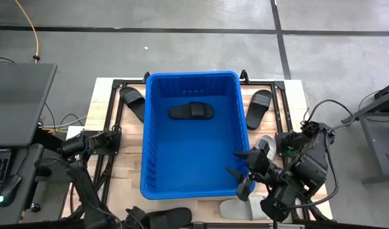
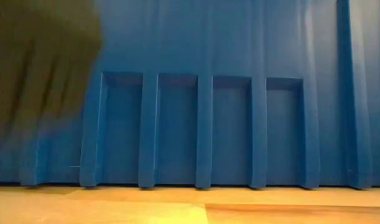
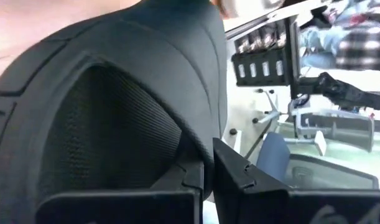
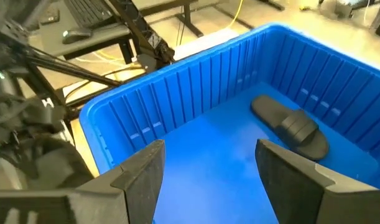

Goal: Pick and place slides into bin
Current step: Put the black slide into the blue bin

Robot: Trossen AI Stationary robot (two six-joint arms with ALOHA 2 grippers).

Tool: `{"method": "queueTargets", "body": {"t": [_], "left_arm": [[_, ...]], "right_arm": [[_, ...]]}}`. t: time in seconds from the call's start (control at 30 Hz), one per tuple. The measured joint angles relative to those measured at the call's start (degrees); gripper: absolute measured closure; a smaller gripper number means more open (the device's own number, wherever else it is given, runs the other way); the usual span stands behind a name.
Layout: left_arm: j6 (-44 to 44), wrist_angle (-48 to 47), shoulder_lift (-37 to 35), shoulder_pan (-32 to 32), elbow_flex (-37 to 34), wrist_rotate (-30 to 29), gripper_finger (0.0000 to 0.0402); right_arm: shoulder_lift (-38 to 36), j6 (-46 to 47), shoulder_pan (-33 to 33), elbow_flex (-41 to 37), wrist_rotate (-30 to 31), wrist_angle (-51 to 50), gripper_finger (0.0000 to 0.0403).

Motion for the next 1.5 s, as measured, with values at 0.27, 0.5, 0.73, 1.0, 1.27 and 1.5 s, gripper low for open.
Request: {"method": "queueTargets", "body": {"t": [0.27, 0.5, 0.73, 1.0, 1.27, 1.5], "left_arm": [[3.92, -18.09, 0.00, -0.28, 15.32, 4.90, 0.0400], [8.67, -25.93, -0.04, -0.48, 28.82, 4.67, 0.0401], [14.01, -30.11, -0.09, -0.32, 37.68, -3.86, 0.0401], [15.07, -45.64, -0.11, 0.40, 45.62, -20.47, 0.0401], [18.55, -56.44, -0.70, 8.64, 44.97, -19.30, 0.0401], [35.00, -56.50, -3.74, 15.27, 44.94, -15.18, 0.0401]], "right_arm": [[0.00, -0.23, -2.35, 0.00, -3.31, -0.46, 0.0162], [0.00, -1.21, -4.22, 0.00, -7.59, -0.83, 0.0162], [0.00, -2.22, -4.19, 0.00, -7.87, -0.58, 0.0162], [-0.36, -1.16, -2.97, 0.00, -8.75, 1.96, 0.0163], [-0.46, -2.14, -5.95, 0.04, -7.47, 5.45, 0.0162], [-2.55, -10.43, -15.61, 0.04, -16.14, 7.73, 0.0162]]}}
